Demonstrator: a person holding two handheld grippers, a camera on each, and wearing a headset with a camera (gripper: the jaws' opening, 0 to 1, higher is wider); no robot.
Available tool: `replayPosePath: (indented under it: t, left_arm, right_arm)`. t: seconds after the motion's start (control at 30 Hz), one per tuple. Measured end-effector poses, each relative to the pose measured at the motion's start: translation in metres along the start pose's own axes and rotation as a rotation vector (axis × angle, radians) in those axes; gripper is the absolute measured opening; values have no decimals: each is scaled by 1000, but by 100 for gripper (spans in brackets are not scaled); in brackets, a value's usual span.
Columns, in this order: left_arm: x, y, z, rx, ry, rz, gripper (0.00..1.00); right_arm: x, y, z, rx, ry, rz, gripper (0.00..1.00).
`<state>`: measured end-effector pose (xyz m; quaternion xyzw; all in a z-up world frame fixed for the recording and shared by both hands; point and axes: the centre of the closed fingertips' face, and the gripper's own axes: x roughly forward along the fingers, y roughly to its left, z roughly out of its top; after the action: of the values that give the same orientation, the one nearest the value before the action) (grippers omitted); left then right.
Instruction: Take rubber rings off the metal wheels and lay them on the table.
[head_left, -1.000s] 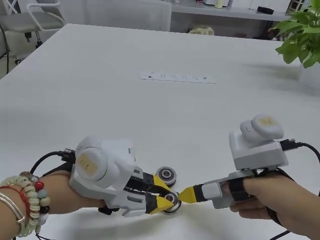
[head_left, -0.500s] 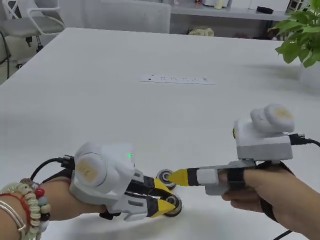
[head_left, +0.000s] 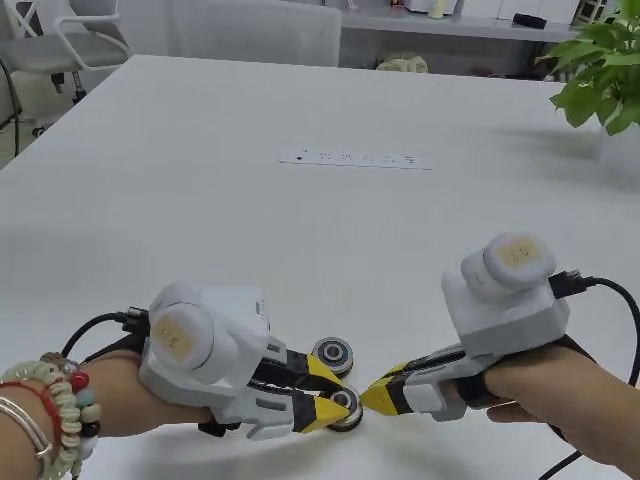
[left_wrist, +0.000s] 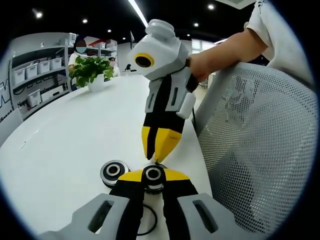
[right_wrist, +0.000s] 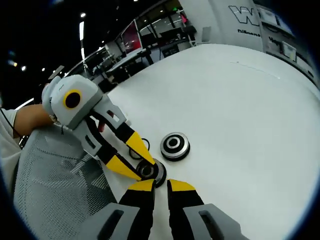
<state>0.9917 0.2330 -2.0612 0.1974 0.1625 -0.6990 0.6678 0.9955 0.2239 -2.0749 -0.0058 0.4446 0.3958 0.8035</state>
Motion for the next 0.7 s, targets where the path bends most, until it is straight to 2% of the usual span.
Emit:
replayPosePath:
  t: [0.3, 0.37, 0.4, 0.5, 0.53, 0.63, 0.7]
  left_arm:
    - [0, 0, 0, -2, -4, -2, 8]
    - [0, 0, 0, -2, -4, -3, 8]
    - [0, 0, 0, -3, -4, -3, 8]
    - [0, 0, 0, -3, -3, -3, 8]
    - [0, 0, 0, -3, -3, -3, 8]
    - [0, 0, 0, -5, -4, -1, 8]
    - [0, 0, 0, -5, -4, -1, 8]
  right_arm:
    - [-1, 8, -6, -53, 23, 41, 13]
    - [1, 6, -13, -111, 61, 17, 14]
    - [2, 6, -13, -127, 63, 12, 14]
    - [6, 10, -14, -129, 49, 17, 17]
    - [7, 11, -8, -167, 21, 26, 17]
    - [7, 8, -7, -237, 19, -5, 19]
    - [8, 11, -8, -261, 20, -4, 19]
